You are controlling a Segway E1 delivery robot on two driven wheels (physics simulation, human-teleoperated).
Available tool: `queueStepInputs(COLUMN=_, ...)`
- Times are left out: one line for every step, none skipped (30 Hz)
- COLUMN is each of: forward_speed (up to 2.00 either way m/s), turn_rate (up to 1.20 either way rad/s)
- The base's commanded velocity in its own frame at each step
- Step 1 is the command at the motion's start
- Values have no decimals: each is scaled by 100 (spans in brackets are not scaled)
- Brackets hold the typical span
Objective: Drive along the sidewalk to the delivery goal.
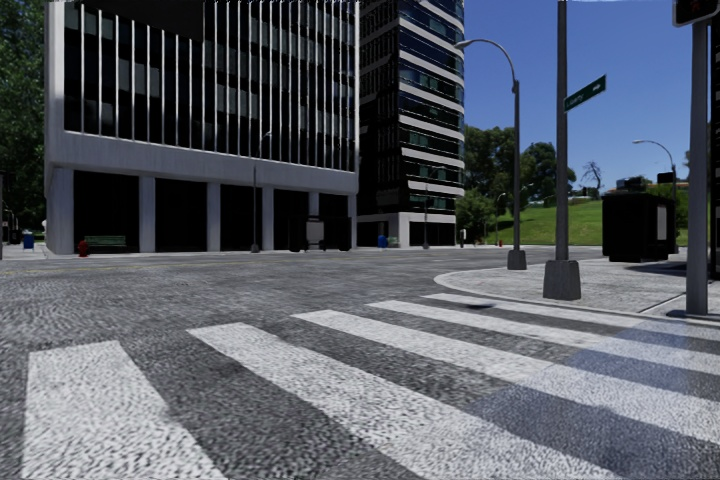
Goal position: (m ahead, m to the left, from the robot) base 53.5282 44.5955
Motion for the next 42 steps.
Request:
queueStepInputs(forward_speed=0, turn_rate=-36)
queueStepInputs(forward_speed=0, turn_rate=-36)
queueStepInputs(forward_speed=0, turn_rate=-38)
queueStepInputs(forward_speed=0, turn_rate=-40)
queueStepInputs(forward_speed=0, turn_rate=-40)
queueStepInputs(forward_speed=0, turn_rate=-41)
queueStepInputs(forward_speed=0, turn_rate=-41)
queueStepInputs(forward_speed=0, turn_rate=-41)
queueStepInputs(forward_speed=0, turn_rate=-41)
queueStepInputs(forward_speed=0, turn_rate=-41)
queueStepInputs(forward_speed=25, turn_rate=-41)
queueStepInputs(forward_speed=56, turn_rate=-41)
queueStepInputs(forward_speed=76, turn_rate=-41)
queueStepInputs(forward_speed=89, turn_rate=-41)
queueStepInputs(forward_speed=102, turn_rate=-41)
queueStepInputs(forward_speed=102, turn_rate=-41)
queueStepInputs(forward_speed=111, turn_rate=-41)
queueStepInputs(forward_speed=116, turn_rate=-41)
queueStepInputs(forward_speed=116, turn_rate=-41)
queueStepInputs(forward_speed=117, turn_rate=-41)
queueStepInputs(forward_speed=117, turn_rate=-41)
queueStepInputs(forward_speed=117, turn_rate=-41)
queueStepInputs(forward_speed=117, turn_rate=-41)
queueStepInputs(forward_speed=119, turn_rate=-49)
queueStepInputs(forward_speed=119, turn_rate=-54)
queueStepInputs(forward_speed=119, turn_rate=-56)
queueStepInputs(forward_speed=120, turn_rate=-56)
queueStepInputs(forward_speed=121, turn_rate=-57)
queueStepInputs(forward_speed=124, turn_rate=-57)
queueStepInputs(forward_speed=128, turn_rate=-57)
queueStepInputs(forward_speed=128, turn_rate=-57)
queueStepInputs(forward_speed=130, turn_rate=-57)
queueStepInputs(forward_speed=130, turn_rate=-57)
queueStepInputs(forward_speed=131, turn_rate=-57)
queueStepInputs(forward_speed=132, turn_rate=-57)
queueStepInputs(forward_speed=132, turn_rate=-57)
queueStepInputs(forward_speed=132, turn_rate=-57)
queueStepInputs(forward_speed=133, turn_rate=-57)
queueStepInputs(forward_speed=133, turn_rate=-57)
queueStepInputs(forward_speed=134, turn_rate=-57)
queueStepInputs(forward_speed=140, turn_rate=-57)
queueStepInputs(forward_speed=148, turn_rate=-57)
